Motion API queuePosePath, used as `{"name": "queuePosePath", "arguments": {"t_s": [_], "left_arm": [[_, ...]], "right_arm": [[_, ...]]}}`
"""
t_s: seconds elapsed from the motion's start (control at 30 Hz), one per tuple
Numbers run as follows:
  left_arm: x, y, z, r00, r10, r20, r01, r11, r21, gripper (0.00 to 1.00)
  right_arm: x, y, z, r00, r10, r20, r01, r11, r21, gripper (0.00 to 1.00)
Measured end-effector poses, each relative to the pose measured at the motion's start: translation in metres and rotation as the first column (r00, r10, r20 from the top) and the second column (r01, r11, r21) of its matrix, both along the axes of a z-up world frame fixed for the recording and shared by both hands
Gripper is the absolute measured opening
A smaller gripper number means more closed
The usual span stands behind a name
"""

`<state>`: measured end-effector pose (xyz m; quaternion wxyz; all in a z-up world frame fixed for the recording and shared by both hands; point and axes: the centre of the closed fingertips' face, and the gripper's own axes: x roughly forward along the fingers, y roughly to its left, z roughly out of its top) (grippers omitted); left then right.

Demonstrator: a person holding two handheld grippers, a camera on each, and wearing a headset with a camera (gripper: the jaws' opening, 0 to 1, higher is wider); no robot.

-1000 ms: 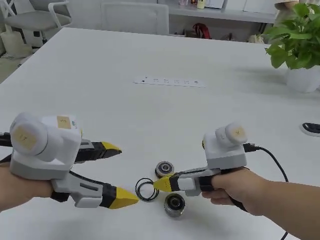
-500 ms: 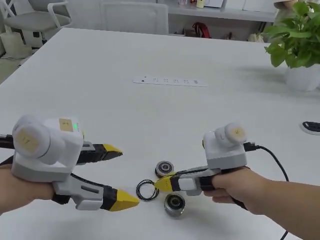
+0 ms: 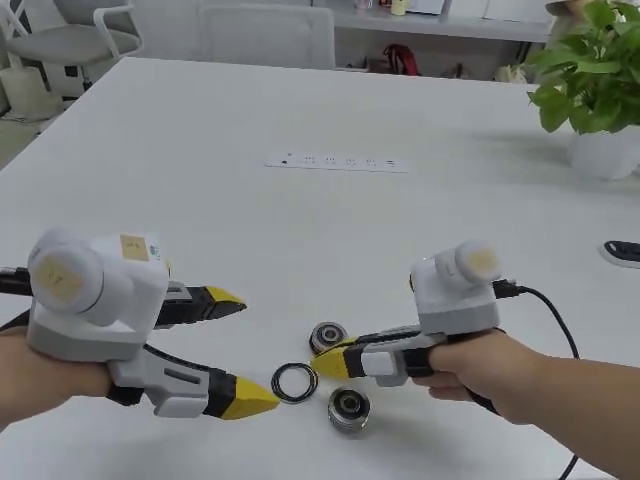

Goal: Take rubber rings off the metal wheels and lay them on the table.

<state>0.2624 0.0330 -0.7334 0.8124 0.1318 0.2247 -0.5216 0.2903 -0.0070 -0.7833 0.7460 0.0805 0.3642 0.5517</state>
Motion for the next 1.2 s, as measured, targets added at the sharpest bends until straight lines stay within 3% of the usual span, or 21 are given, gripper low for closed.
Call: {"name": "queuePosePath", "arguments": {"t_s": [0.4, 1.07, 1.2], "left_arm": [[0.007, -0.001, 0.003, 1.0, 0.012, -0.003, -0.012, 1.0, -0.007, 0.68], [0.019, -0.008, 0.005, 1.0, 0.017, 0.004, -0.017, 1.0, -0.009, 0.67], [0.023, -0.01, 0.005, 1.0, 0.021, 0.002, -0.021, 1.0, -0.01, 0.67]], "right_arm": [[0.01, -0.008, 0.015, 0.999, -0.023, 0.048, 0.022, 1.0, 0.02, 0.15], [0.021, -0.029, 0.022, 0.989, -0.048, 0.142, 0.048, 0.999, 0.007, 0.27], [0.022, -0.032, 0.019, 0.986, -0.033, 0.164, 0.037, 0.999, -0.02, 0.29]]}}
